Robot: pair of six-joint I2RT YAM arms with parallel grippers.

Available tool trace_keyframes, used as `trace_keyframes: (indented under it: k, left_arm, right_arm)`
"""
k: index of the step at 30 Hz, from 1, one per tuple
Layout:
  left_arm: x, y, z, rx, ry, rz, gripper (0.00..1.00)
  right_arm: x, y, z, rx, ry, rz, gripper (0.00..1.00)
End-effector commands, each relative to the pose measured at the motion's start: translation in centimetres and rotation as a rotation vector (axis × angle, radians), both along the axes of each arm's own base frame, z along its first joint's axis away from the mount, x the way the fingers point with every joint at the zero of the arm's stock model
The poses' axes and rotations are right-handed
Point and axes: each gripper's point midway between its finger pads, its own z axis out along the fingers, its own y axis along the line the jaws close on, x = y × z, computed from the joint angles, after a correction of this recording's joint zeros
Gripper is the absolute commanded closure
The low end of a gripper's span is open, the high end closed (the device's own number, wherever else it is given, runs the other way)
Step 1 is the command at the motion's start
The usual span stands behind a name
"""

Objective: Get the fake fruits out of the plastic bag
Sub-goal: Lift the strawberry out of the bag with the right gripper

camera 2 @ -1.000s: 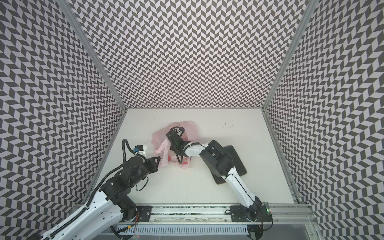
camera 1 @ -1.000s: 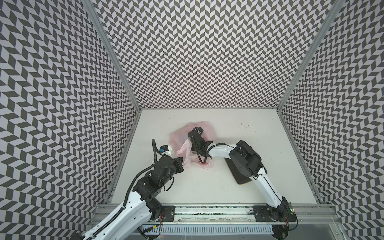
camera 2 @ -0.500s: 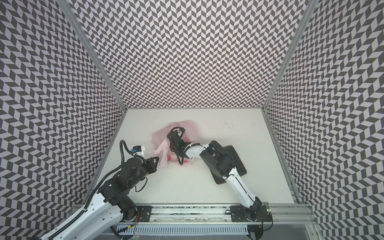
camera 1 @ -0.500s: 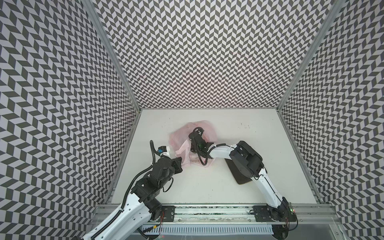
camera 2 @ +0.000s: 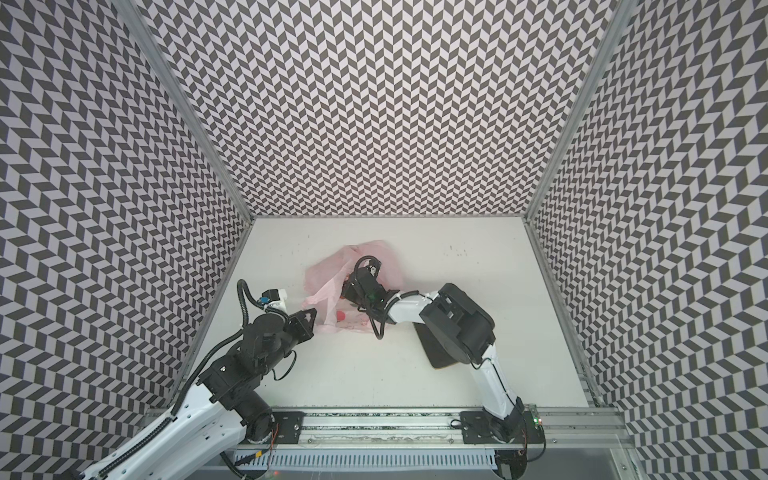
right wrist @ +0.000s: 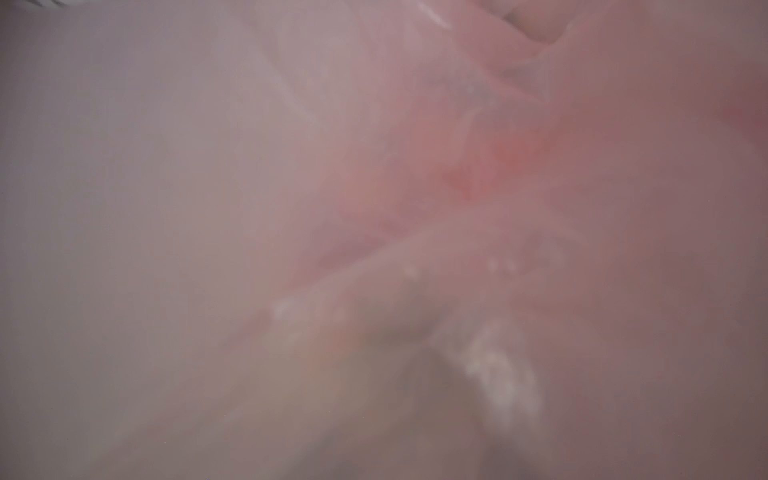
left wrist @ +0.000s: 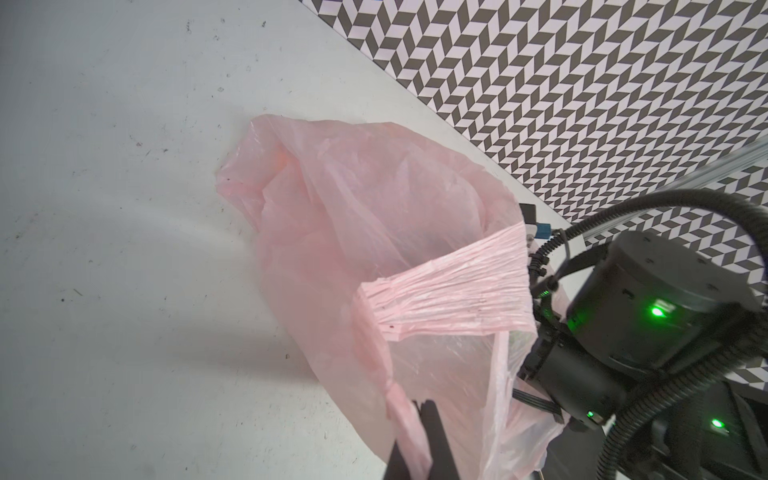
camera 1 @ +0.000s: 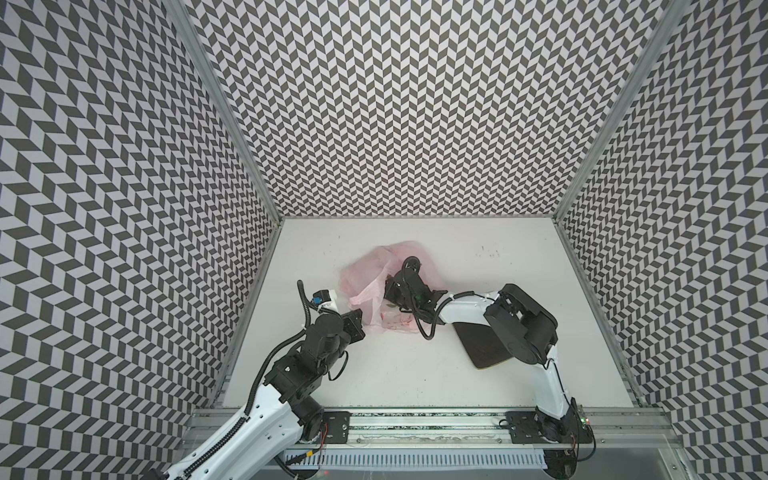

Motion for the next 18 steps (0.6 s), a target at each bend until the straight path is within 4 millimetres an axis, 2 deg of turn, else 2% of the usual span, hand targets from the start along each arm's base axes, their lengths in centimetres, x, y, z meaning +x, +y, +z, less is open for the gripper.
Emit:
trace_keyframes:
  k: [1,7,18]
  left_arm:
    - [0.5,0.1,0.5,-0.012,-0.030,0.028,1.00]
    - [0.9,0.1,0.8,-0.012,-0.048,0.033,1.00]
    - [1.2,-0.1,1.1,-0.022,-0.056,0.038,1.00]
  right_arm:
    - [-0.4,0.0,4.1,0.043,-0.099,0.054,0.84]
    - [-1.9,-1.6,6.8,-0.001,-0.187,0.122,0.84]
    - [-5.0,-6.9,10.2,-0.063,-0.227,0.123,0.82]
